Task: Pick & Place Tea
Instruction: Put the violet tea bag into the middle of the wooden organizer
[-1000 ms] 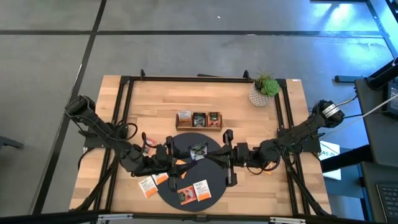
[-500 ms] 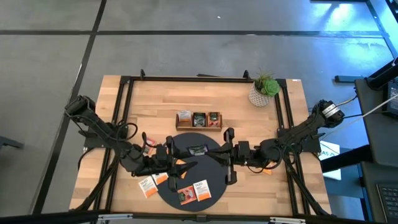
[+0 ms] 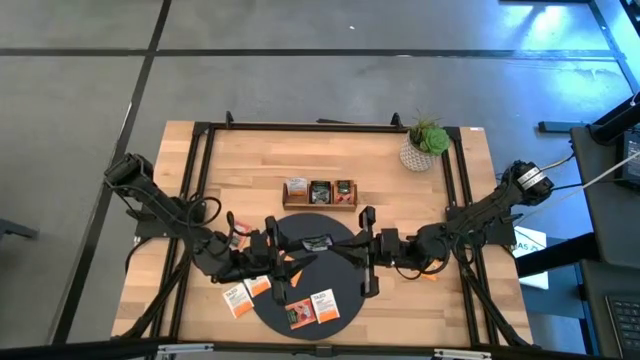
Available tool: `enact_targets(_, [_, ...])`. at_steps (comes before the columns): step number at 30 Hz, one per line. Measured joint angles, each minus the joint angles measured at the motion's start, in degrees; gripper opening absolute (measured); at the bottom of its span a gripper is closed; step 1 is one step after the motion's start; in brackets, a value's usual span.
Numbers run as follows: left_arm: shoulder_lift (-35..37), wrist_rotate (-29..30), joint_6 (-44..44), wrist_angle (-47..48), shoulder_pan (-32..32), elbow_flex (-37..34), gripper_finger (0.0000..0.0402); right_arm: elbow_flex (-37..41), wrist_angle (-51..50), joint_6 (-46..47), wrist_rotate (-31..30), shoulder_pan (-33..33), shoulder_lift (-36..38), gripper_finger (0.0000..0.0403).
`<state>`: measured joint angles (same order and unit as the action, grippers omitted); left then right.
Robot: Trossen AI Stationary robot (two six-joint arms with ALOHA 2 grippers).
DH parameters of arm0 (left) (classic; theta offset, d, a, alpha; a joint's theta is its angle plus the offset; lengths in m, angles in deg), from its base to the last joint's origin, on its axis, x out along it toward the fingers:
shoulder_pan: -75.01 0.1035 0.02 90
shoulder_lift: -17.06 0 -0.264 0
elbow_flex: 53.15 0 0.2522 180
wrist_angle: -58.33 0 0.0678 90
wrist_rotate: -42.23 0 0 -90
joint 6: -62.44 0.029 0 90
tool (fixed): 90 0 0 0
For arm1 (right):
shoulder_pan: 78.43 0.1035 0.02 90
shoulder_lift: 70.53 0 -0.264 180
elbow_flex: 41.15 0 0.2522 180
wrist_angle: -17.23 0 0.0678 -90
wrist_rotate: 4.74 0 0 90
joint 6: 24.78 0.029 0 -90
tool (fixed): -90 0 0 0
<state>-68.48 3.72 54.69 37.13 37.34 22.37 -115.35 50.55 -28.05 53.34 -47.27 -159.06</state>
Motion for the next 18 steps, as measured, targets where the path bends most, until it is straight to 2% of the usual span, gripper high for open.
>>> enact_targets(10, [0.0,-0.11,3.52,-5.13,0.0,-0.02,0.0128,0.02,-0.23,0.34,0.0,0.0,0.0,0.0005])
enact_targets(18, [0.0,0.0,5.93,-5.14,0.0,-0.02,0.0065,0.02,-0.27,1.5,0.03,0.0,0.0,0.0005])
